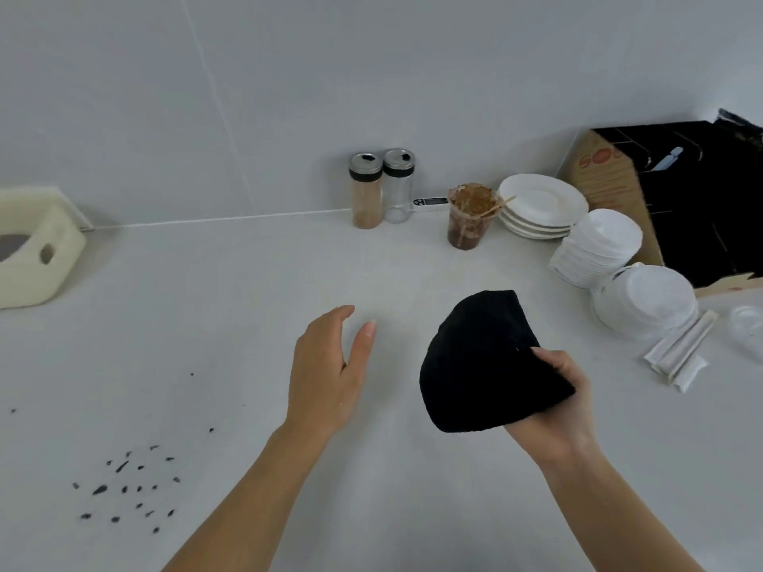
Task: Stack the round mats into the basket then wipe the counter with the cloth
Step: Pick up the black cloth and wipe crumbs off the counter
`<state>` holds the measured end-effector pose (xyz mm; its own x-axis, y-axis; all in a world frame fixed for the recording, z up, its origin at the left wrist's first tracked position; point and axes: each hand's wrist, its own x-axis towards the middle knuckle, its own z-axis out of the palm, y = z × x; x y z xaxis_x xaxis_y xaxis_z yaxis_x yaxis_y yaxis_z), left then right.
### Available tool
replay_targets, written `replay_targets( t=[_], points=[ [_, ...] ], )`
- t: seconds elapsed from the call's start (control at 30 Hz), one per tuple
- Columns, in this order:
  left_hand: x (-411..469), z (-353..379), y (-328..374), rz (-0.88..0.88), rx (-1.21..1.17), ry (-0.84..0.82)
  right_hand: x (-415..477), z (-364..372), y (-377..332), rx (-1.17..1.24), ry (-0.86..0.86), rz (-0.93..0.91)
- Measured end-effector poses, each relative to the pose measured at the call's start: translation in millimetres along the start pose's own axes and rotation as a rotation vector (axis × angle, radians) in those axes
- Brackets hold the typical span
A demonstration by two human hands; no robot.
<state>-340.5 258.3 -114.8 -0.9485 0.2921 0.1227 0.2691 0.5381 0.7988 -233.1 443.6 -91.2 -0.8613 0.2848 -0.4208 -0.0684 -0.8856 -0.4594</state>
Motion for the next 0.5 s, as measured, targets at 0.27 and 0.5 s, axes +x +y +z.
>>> replay_targets(
  t=[0.27,0.5],
  points=[
    [-35,-139,-95,-0.075,-0.026,0.119,-1,55,129,-0.039,-0.065,-0.011],
    [-67,-231,-155,-0.112,-0.009,0.164,-26,93,188,-0.493,0.083,-0.142]
  ],
)
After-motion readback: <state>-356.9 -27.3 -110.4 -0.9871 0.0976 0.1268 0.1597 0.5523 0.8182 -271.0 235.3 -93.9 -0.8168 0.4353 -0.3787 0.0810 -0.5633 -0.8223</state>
